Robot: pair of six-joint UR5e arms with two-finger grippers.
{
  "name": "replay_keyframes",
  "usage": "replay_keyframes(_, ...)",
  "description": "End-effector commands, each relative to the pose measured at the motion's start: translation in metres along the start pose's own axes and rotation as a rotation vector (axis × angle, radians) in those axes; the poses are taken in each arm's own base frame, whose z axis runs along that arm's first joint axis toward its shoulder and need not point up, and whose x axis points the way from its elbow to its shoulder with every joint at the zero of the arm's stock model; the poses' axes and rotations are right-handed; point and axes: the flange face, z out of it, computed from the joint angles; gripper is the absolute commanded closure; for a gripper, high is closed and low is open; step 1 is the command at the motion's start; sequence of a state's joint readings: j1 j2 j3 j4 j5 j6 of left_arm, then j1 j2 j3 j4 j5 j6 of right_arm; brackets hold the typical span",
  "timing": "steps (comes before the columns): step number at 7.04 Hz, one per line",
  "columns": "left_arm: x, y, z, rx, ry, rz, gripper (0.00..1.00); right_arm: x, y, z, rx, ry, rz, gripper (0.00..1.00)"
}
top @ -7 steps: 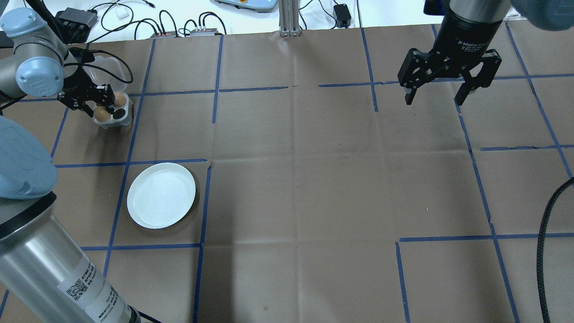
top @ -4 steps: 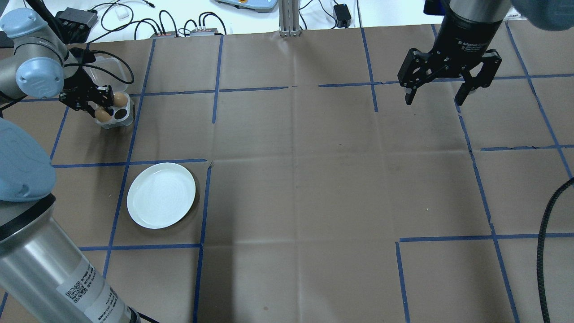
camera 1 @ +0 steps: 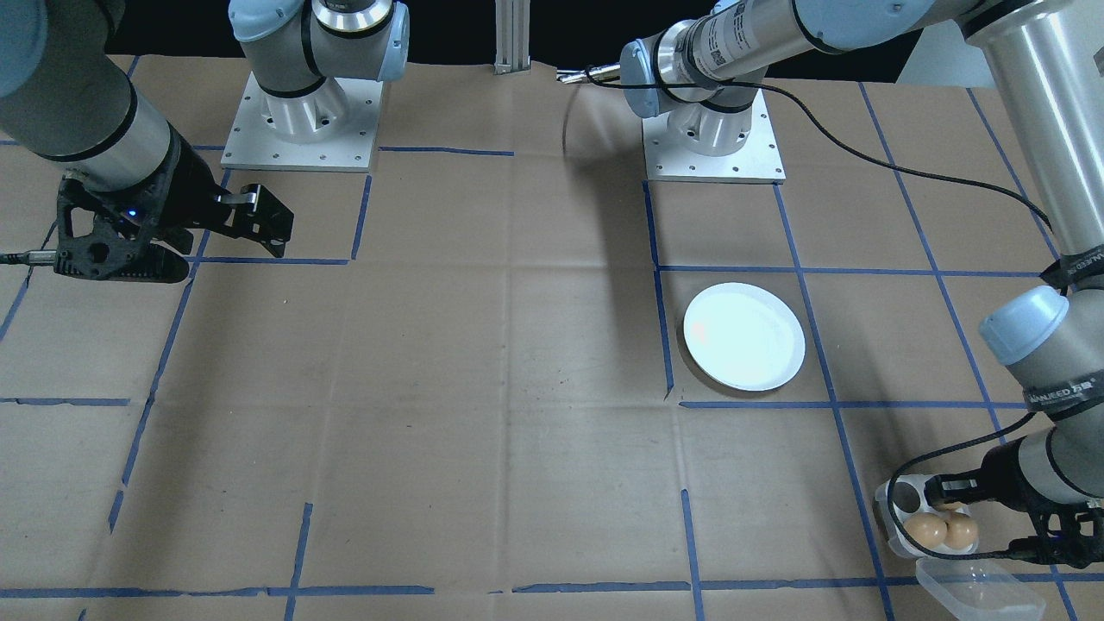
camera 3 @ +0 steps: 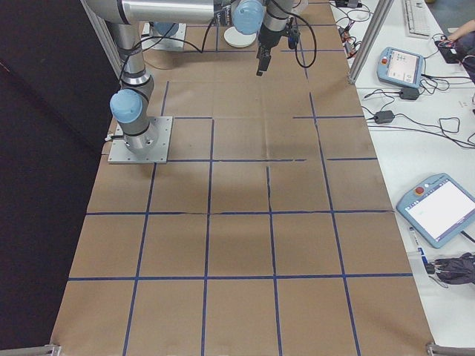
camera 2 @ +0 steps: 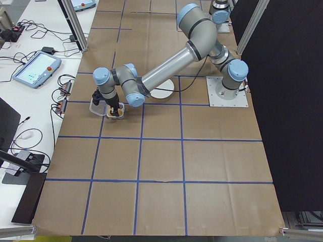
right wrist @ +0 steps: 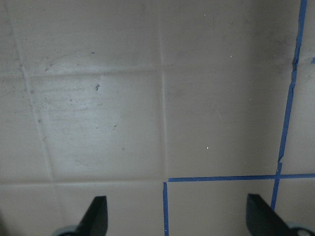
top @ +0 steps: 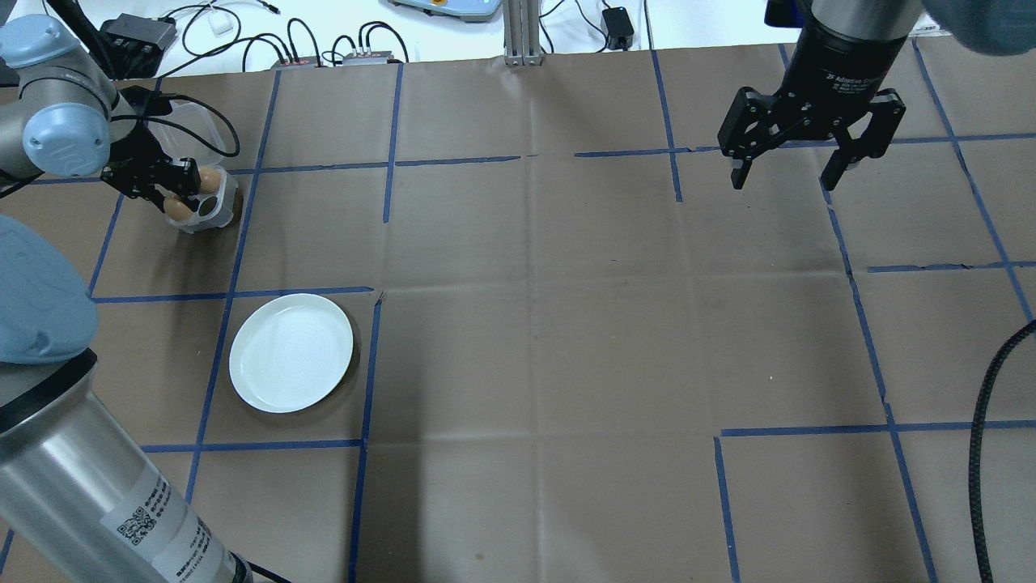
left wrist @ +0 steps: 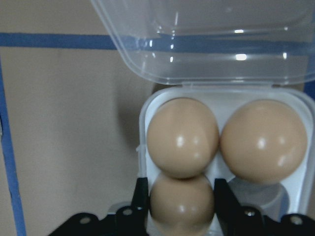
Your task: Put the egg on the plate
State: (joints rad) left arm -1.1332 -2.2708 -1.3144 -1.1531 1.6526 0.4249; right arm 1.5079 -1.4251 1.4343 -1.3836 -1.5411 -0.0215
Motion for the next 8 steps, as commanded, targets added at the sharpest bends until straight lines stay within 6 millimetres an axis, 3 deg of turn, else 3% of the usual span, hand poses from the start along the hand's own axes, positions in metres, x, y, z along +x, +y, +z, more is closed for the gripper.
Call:
replay_keyframes(1,-0.004,0.000,-0.012,0.005,-0.036,0.024,1.00,0.000,0.000,0.000,0.000,-0.001,0.000,0.00)
replay_keyframes(3,0.004,0.012,-0.032,-0.002,-0.034,0.031,1.00,0.000,-0.001,0.001,-0.001,-0.001,0.000,0.00)
replay_keyframes(4,0.015,0.026,-0.053,-0.039,-0.034,0.042,1.00,0.000,-0.001,0.001,-0.001,-0.001,0.000,0.00)
replay_keyframes(5,0.025,0.046,-0.057,-0.063,-0.017,0.041,1.00,0.000,0.000,0.000,0.000,0.001,0.000,0.00)
replay_keyframes(7,0.066,0.117,-0.060,-0.126,0.017,-0.033,1.00,0.000,0.000,0.000,0.000,0.001,0.000,0.00)
replay_keyframes(8,0.102,0.155,-0.054,-0.141,0.065,-0.063,1.00,0.000,0.000,0.000,0.000,0.001,0.000,0.00)
